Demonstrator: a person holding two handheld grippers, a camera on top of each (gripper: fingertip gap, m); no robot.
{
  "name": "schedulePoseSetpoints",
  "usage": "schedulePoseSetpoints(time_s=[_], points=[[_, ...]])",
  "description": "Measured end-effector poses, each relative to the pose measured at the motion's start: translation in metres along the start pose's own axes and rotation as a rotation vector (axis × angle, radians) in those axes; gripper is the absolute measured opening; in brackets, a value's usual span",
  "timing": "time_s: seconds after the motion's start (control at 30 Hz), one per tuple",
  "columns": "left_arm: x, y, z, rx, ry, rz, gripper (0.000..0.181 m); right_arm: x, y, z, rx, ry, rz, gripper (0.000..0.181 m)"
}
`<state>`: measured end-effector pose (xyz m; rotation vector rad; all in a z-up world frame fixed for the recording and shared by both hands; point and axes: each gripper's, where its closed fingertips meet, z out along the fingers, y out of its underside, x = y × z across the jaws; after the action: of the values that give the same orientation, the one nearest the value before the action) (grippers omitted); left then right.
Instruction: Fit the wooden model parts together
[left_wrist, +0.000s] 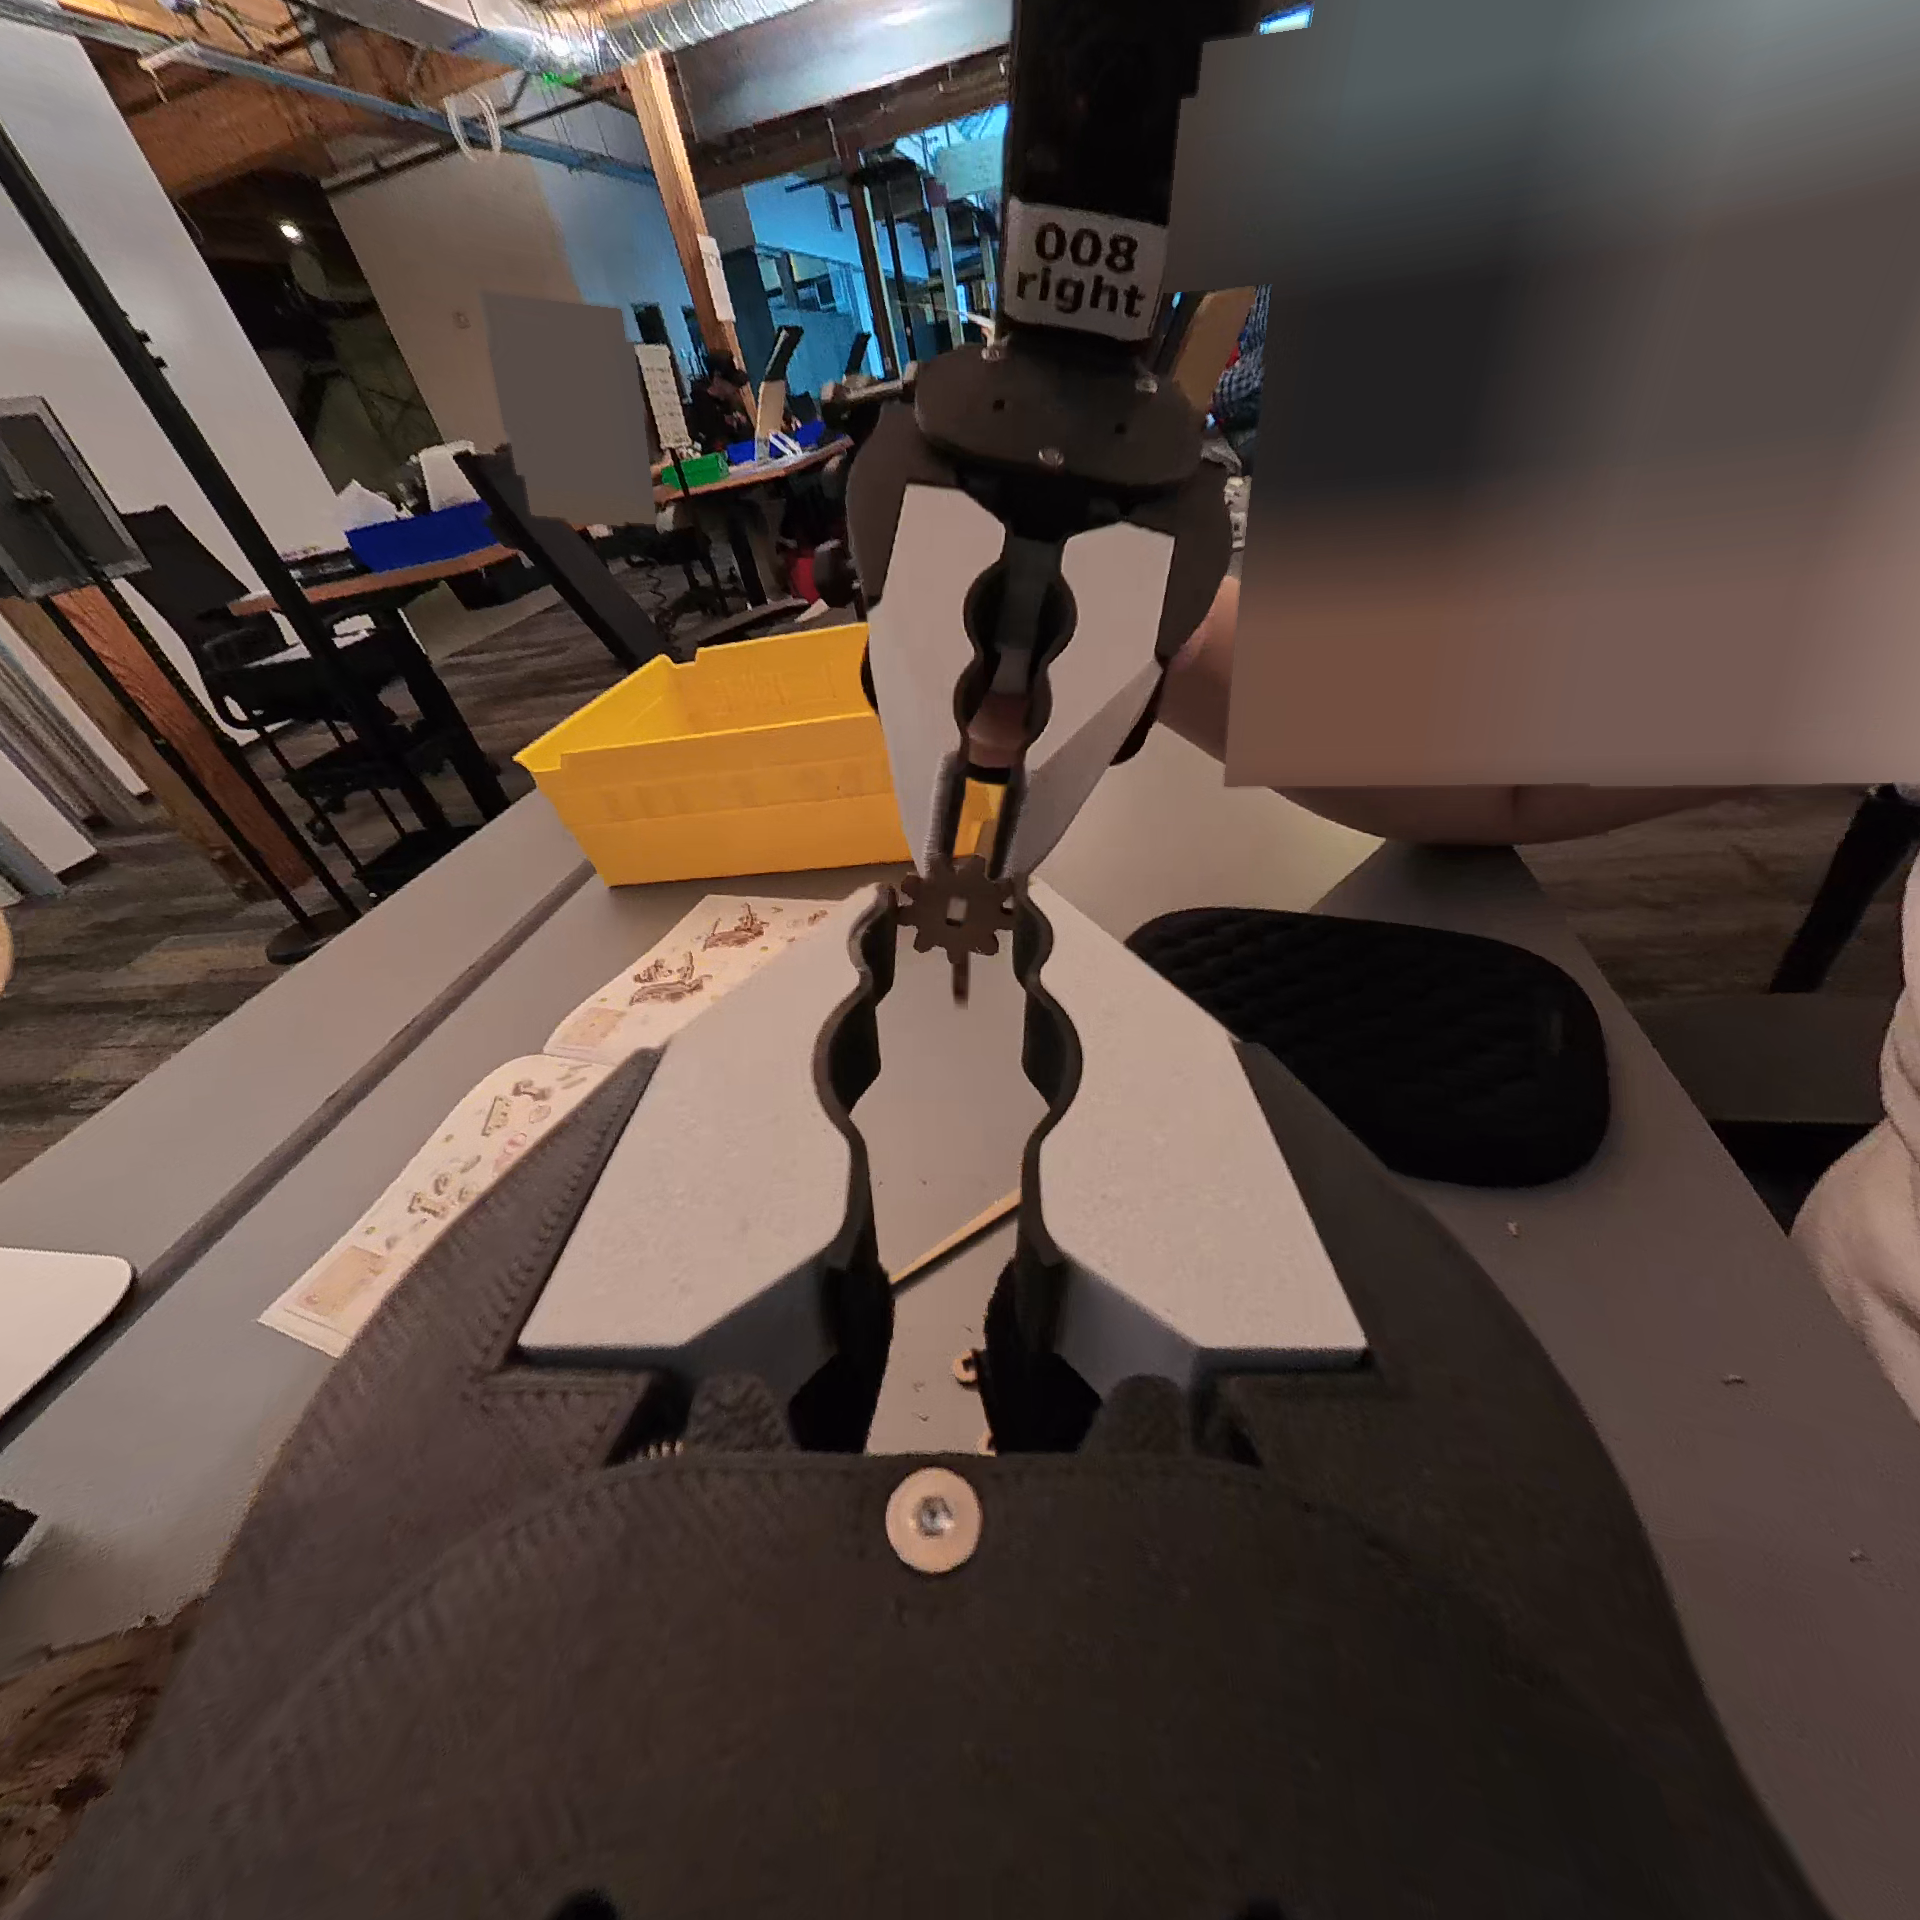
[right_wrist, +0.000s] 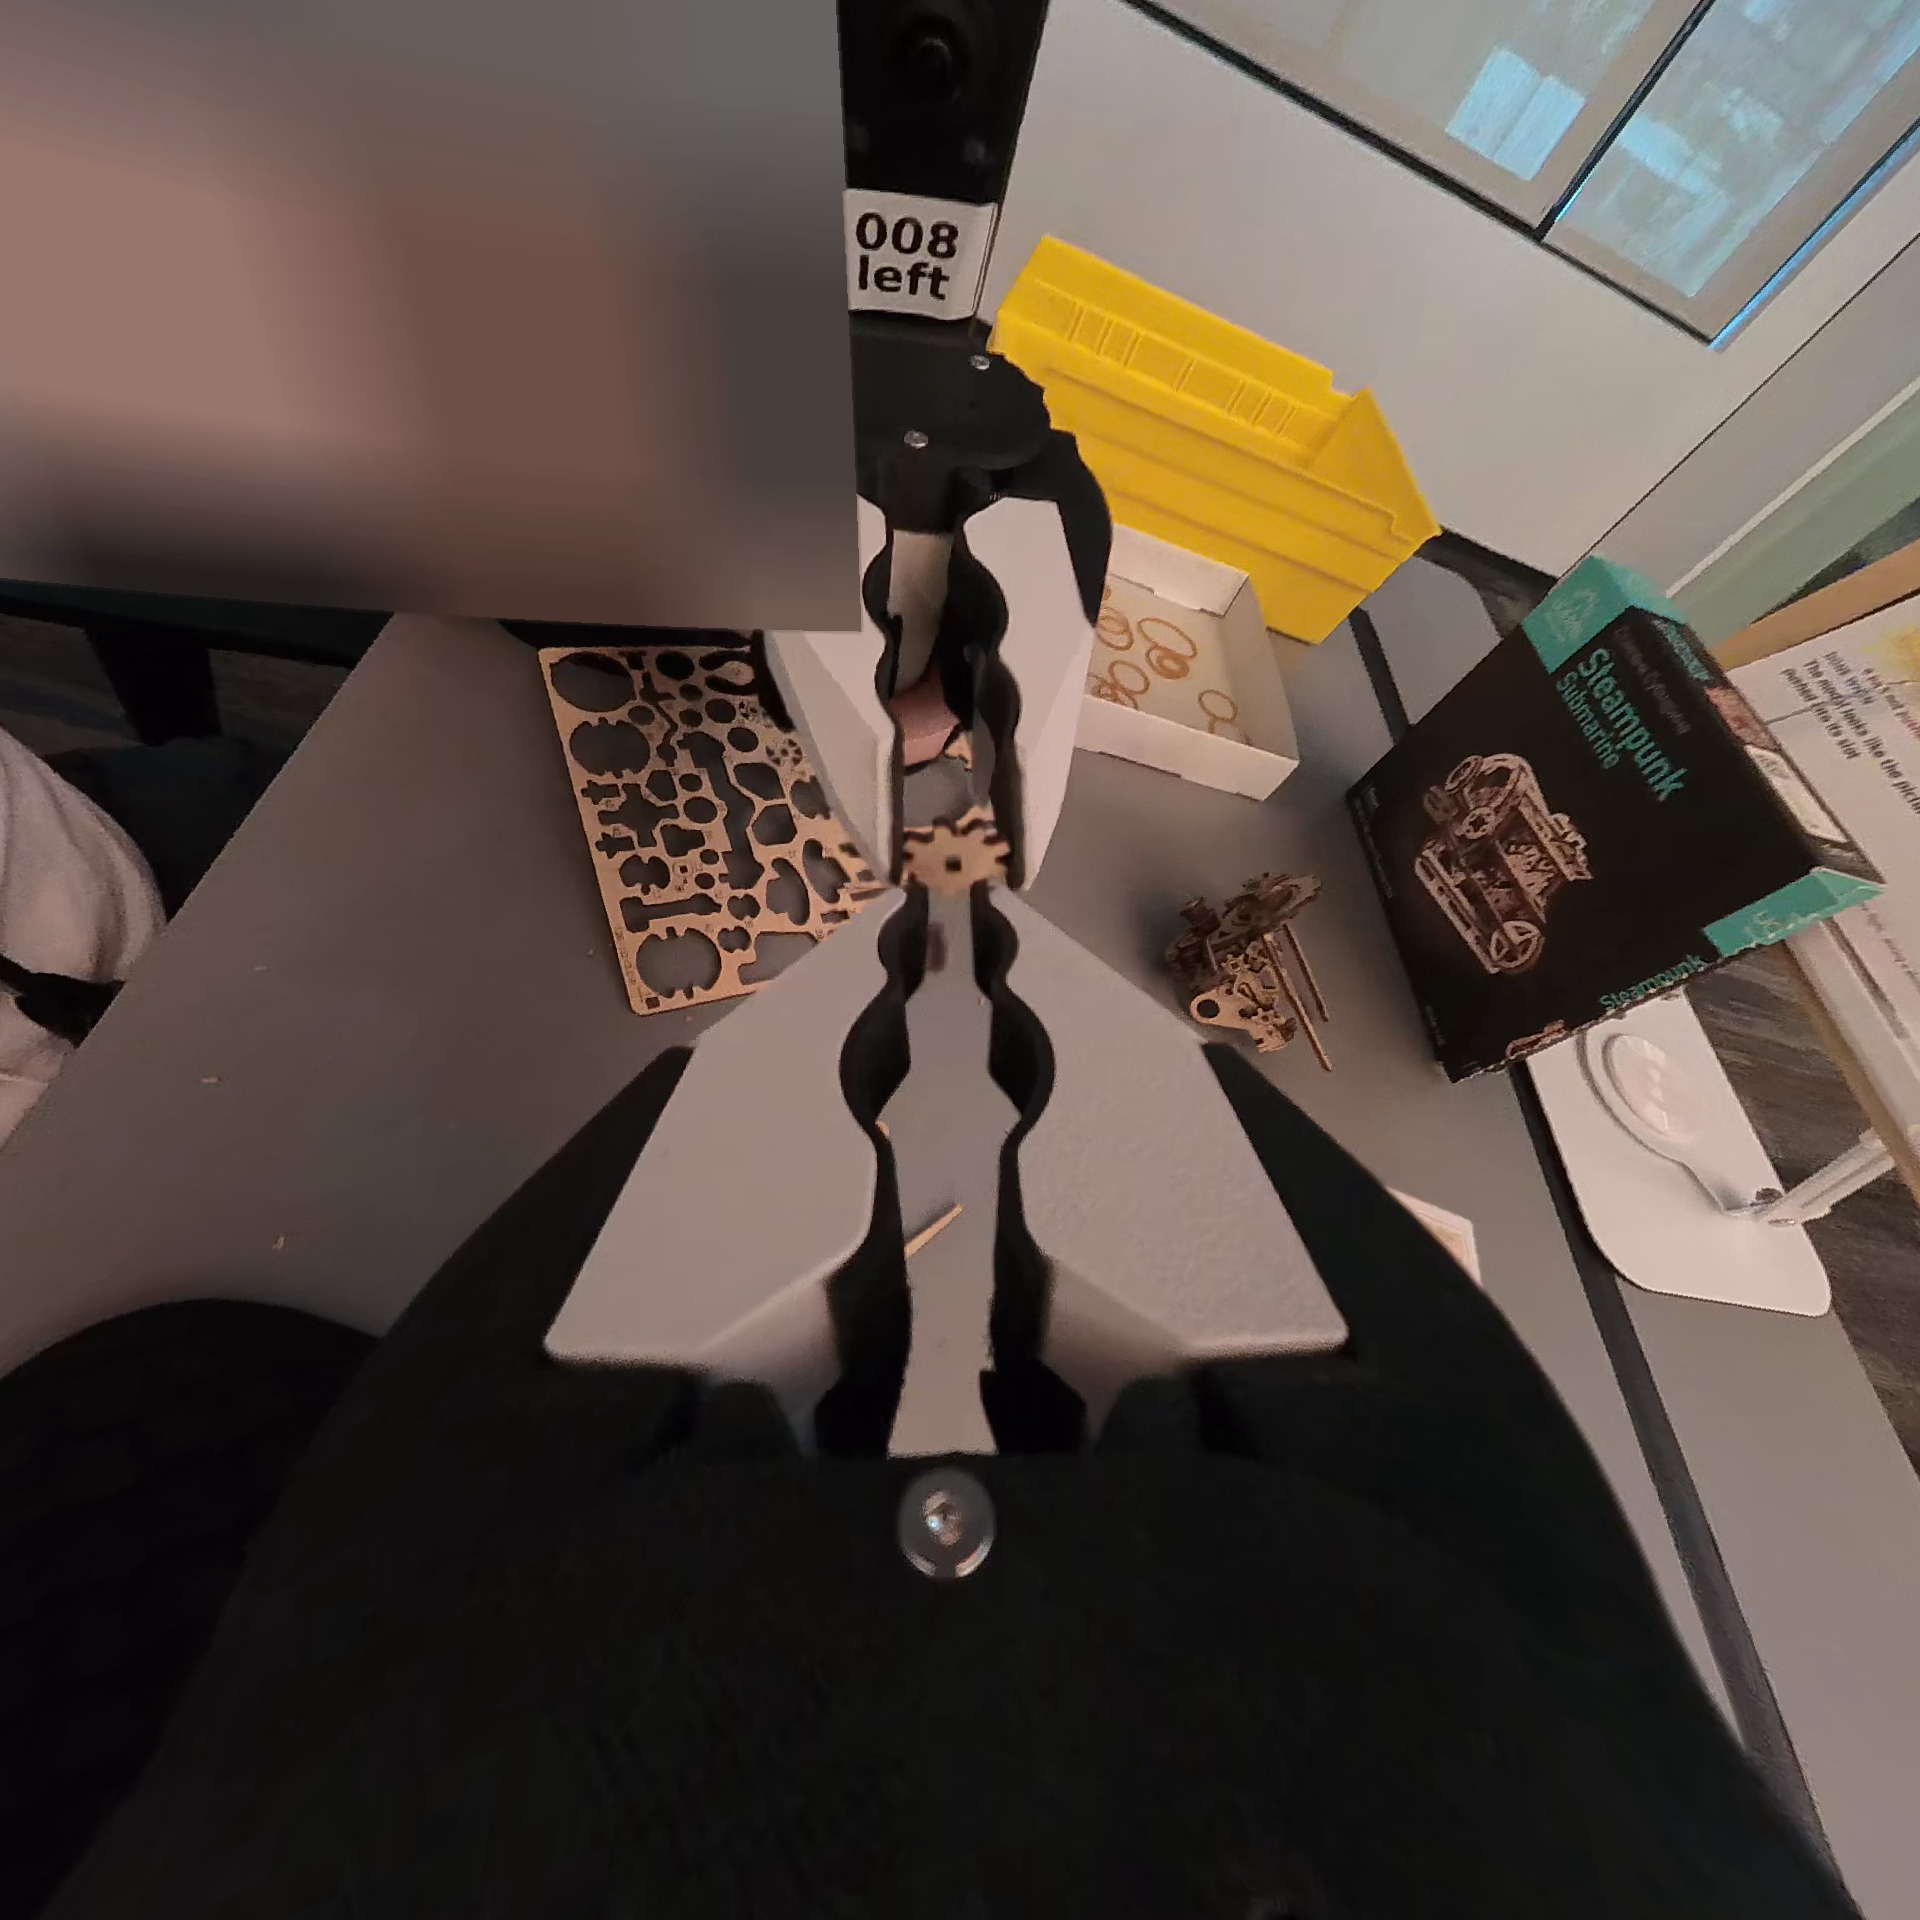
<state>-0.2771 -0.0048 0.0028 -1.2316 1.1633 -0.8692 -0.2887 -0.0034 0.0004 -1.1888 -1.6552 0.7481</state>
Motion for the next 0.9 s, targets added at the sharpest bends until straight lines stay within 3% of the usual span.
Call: schedulePoseSetpoints(time_s=[0.13,0.2,0.37,0.5,0.7,0.83,0.9], points=[[0.001,-0.015,-0.006,0.083,0.002,0.004,0.02,0.001,-0.007,-0.007,0.064,-0.004,-0.007,0.014],[-0.001,-0.018,-0.007,0.095,-0.006,-0.002,0.02,0.002,-0.009,-0.01,0.105,-0.014,0.01,0.0],[-0.017,-0.012,-0.015,0.067,-0.062,0.009,0.02,0.009,0.021,-0.004,0.008,-0.007,0.035,0.002],[-0.03,-0.008,-0.022,0.064,-0.084,-0.036,0.02,-0.029,0.049,0.004,-0.058,-0.173,0.149,0.008],[-0.037,-0.001,-0.025,0.041,-0.083,-0.067,0.02,-0.103,0.077,0.023,-0.181,-0.264,0.162,0.012],[-0.031,0.005,-0.02,0.004,-0.069,-0.049,0.02,-0.117,0.1,0.034,-0.346,-0.217,0.113,0.012],[-0.028,0.007,-0.018,-0.014,-0.063,-0.031,0.02,-0.118,0.106,0.035,-0.351,-0.226,0.134,0.011]])
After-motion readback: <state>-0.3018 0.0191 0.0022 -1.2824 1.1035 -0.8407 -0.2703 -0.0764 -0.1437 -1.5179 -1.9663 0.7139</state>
